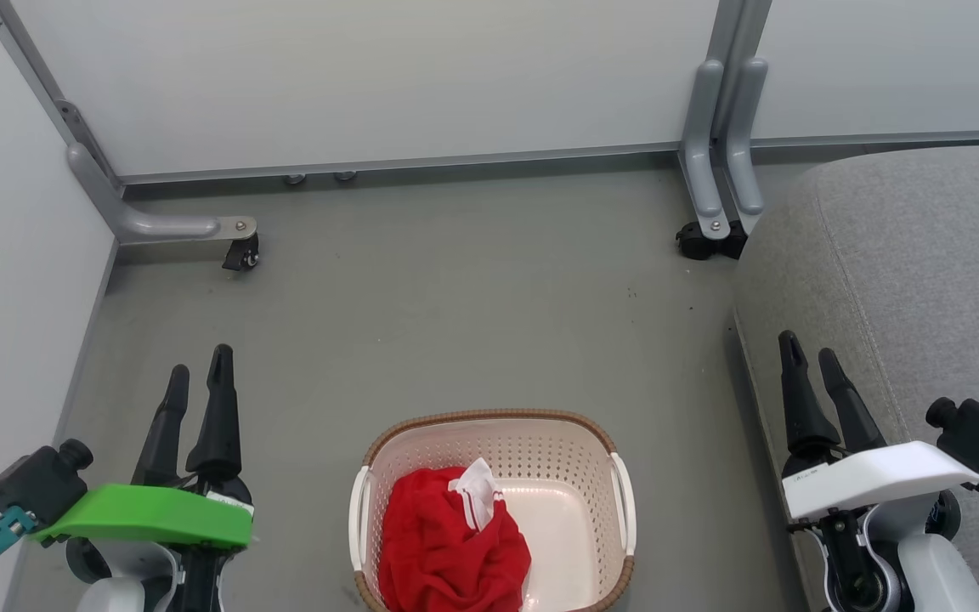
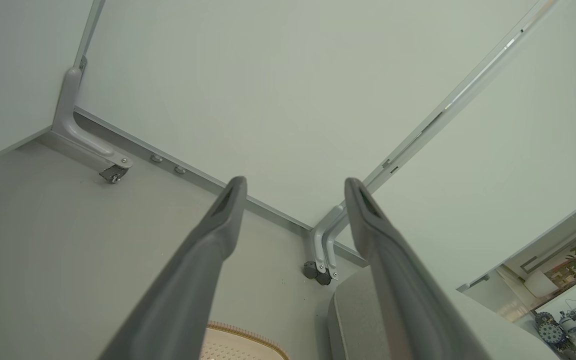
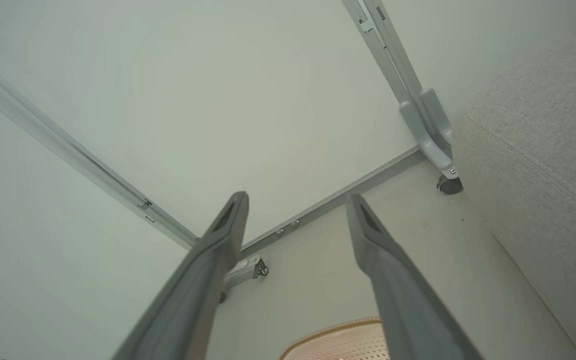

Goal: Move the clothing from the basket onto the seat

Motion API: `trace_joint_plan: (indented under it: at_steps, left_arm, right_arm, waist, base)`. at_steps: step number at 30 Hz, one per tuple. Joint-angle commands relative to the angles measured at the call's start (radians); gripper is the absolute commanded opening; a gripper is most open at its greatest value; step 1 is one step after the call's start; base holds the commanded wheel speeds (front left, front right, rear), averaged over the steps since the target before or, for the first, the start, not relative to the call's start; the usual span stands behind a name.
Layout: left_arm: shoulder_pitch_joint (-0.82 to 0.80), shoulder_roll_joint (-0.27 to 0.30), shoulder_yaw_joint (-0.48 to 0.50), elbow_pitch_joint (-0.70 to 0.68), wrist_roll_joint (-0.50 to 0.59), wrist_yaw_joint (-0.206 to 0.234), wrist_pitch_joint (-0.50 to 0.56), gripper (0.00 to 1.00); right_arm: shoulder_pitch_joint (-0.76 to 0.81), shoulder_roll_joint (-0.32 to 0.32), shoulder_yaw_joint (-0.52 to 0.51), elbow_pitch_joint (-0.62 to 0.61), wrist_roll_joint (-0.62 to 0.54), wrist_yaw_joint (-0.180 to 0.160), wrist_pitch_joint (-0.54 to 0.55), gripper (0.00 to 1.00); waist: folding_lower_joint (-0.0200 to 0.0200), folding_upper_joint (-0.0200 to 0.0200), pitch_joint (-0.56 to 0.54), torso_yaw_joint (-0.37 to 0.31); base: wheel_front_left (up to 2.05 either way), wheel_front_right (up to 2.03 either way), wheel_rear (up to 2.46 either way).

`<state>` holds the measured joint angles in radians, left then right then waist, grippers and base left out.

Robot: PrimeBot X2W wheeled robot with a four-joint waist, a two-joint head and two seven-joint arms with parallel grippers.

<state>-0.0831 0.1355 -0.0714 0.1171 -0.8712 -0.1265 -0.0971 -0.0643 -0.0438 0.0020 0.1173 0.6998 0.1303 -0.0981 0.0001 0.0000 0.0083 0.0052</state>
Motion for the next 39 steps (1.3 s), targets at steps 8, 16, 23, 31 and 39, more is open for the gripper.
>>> trace_joint_plan:
  at_steps: [8,16,23,31,39]
  left_arm:
    - [-0.007,0.02,-0.013,0.008,0.117,-0.004,-0.032,1.0]
    - [0.001,0.028,-0.025,0.029,0.191,-0.004,-0.053,1.0]
    - [0.007,0.032,-0.038,0.053,0.244,-0.005,-0.07,1.0]
    - [0.012,0.026,-0.026,0.078,0.317,-0.005,-0.09,1.0]
    - [0.022,0.019,-0.02,0.096,0.39,-0.005,-0.109,1.0]
  right_arm:
    - [0.003,-0.006,0.013,0.003,-0.124,0.0,-0.031,1.0]
    - [0.006,-0.007,0.021,0.025,-0.205,0.0,-0.052,1.0]
    - [0.005,-0.007,0.028,0.055,-0.268,0.0,-0.07,1.0]
    - [0.003,-0.007,0.037,0.079,-0.345,0.0,-0.089,1.0]
    - [0.002,-0.008,0.042,0.104,-0.415,0.0,-0.108,1.0]
  waist:
    - [0.0,0.0,-0.001,-0.001]
    - [0.0,0.0,-0.001,-0.001]
    - [0.0,0.0,0.0,0.001]
    - [0.0,0.0,0.0,0.004]
    - [0.0,0.0,0.001,0.006]
  base:
    - [0.0,0.0,0.0]
    - [0.0,0.0,0.0]
    - [0.0,0.0,0.0]
    - [0.0,0.0,0.0]
    - [0.0,0.0,0.0]
